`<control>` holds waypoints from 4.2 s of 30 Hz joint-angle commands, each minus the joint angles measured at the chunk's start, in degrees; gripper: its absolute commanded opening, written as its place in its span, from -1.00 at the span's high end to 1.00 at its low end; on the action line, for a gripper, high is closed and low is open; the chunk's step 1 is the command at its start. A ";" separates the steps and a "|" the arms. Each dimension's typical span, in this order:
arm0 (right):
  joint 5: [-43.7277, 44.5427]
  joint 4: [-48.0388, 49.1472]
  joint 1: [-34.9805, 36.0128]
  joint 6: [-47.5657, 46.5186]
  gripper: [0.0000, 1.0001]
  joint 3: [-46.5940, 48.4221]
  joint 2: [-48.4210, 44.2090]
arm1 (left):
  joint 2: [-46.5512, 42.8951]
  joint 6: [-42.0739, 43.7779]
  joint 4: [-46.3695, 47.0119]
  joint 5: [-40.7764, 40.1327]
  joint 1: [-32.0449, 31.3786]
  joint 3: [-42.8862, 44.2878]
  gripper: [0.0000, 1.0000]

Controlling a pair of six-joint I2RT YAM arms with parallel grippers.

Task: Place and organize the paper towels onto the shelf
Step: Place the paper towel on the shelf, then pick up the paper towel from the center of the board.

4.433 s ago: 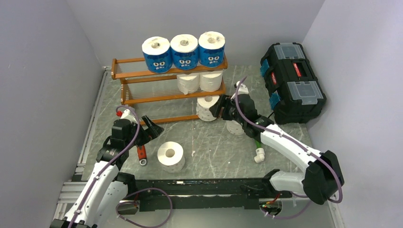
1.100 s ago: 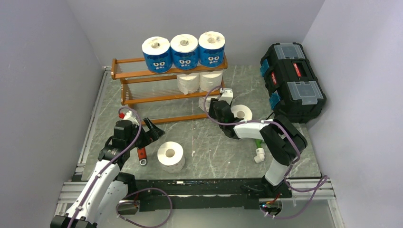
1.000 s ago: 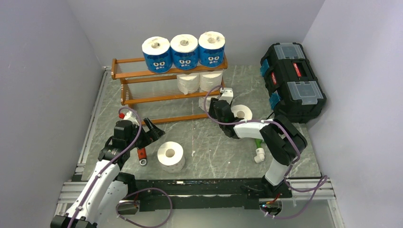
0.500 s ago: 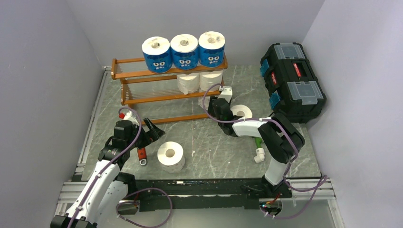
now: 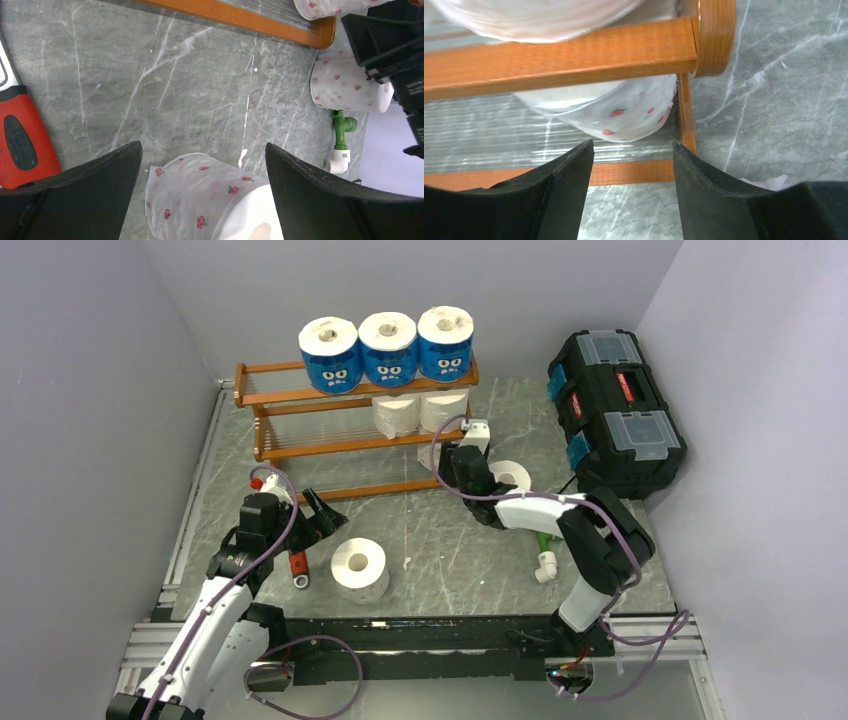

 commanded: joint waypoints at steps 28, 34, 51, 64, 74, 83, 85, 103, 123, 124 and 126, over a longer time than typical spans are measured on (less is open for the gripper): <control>-15.90 -42.38 -1.05 11.82 -0.86 -4.30 -40.96 | -9.83 -0.34 -6.36 -9.49 -0.13 2.75 -0.98; -2.00 -49.83 -4.10 14.77 -0.82 -0.60 -42.05 | -6.76 -1.91 -8.34 -10.13 -0.13 3.89 -0.95; -13.61 -44.79 -26.44 22.81 -0.64 -4.53 -37.38 | -7.49 -6.40 -3.87 -10.30 -0.13 -0.66 -0.93; -15.56 -42.89 -26.82 18.84 -0.62 -2.70 -32.36 | -6.53 -5.88 -0.22 -8.84 -0.22 -2.18 -0.96; -19.29 -41.00 -26.76 17.12 -0.57 -2.85 -30.46 | -5.31 -6.09 0.53 -8.18 -0.22 -2.31 -0.96; -20.56 -40.40 -26.80 16.65 -0.52 -2.86 -29.41 | -4.51 -5.78 -0.01 -7.89 -0.22 -2.01 -0.96; -20.64 -40.13 -26.74 16.67 -0.50 -3.09 -29.26 | -4.32 -5.71 -0.14 -7.85 -0.22 -1.90 -0.96; -21.74 -40.50 -26.48 16.24 -0.33 -3.13 -29.12 | -4.14 -5.99 0.10 -7.20 -0.22 -2.09 -0.96; -22.15 -41.26 -25.64 15.58 0.00 -3.95 -28.85 | -3.54 -6.43 0.84 -6.40 -0.22 -2.53 -0.95; -22.07 -41.30 -25.67 15.50 0.02 -4.00 -28.71 | -3.50 -6.50 0.88 -6.40 -0.20 -2.66 -0.95; -22.14 -41.39 -25.70 15.47 0.07 -4.02 -28.73 | -3.49 -6.52 0.97 -6.31 -0.22 -2.71 -0.95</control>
